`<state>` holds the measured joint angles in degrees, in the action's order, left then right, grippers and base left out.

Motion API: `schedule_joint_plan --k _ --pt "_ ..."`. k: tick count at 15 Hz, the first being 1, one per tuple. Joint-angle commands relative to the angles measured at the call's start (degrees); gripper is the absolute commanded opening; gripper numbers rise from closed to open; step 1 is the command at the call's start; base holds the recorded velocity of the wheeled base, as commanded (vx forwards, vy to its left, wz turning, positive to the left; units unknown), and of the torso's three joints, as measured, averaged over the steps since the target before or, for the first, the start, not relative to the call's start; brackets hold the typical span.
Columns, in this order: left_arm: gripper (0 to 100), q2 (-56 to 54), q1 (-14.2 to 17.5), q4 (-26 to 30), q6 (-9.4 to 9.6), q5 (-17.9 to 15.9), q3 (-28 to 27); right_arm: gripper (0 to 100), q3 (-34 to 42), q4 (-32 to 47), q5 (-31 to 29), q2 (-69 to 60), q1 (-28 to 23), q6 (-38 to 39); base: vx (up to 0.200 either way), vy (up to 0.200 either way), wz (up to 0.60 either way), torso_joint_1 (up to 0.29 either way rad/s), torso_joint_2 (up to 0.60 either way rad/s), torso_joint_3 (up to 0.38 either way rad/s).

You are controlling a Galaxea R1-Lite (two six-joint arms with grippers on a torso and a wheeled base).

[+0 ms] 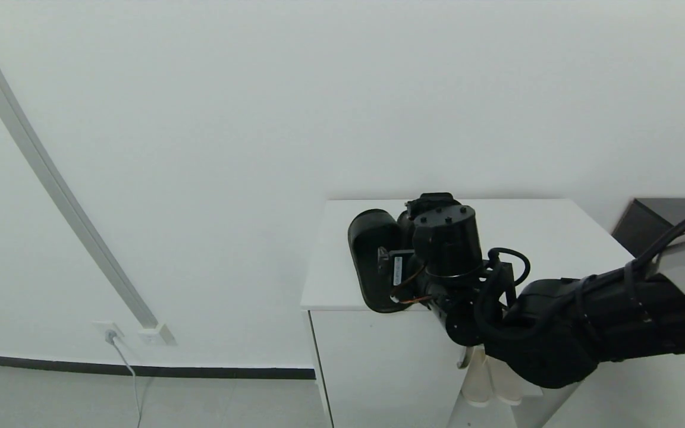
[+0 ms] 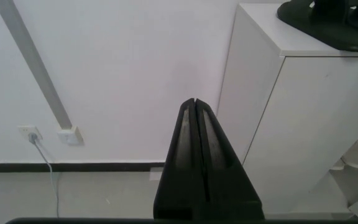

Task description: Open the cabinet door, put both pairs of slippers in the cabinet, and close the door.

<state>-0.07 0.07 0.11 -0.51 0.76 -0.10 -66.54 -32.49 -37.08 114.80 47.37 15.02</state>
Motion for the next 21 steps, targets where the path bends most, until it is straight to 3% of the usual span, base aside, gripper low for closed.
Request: schedule_joint_plan --k 1,5,17,18,21 --pt "0 0.1 0.0 0.0 -0.02 0.0 0.0 100 -0.3 -0.6 0.0 1.9 -0.7 -0.7 0.0 0.0 0.0 0.0 0.0 0.0" --pt "0 0.1 0.0 0.0 -0.1 0.0 0.0 100 -3.0 -5.3 0.5 6.1 -2.9 -4.6 0.0 0.0 0.0 0.0 0.0 0.0" --pt "0 0.1 0.0 0.0 -0.45 0.2 0.0 100 -16.3 -5.0 1.7 15.2 -5.9 -7.9 0.0 0.0 0.0 0.0 0.0 0.0" --pt "0 0.1 0.0 0.0 -0.45 0.2 0.0 0 -16.4 -5.1 1.7 15.2 -6.0 -8.0 0.0 0.0 0.0 0.0 0.0 0.0" --pt "0 0.1 0.0 0.0 -0.45 0.2 0.0 0 -16.4 -5.1 1.7 15.2 -6.0 -8.1 0.0 0.0 0.0 0.0 0.0 0.0"
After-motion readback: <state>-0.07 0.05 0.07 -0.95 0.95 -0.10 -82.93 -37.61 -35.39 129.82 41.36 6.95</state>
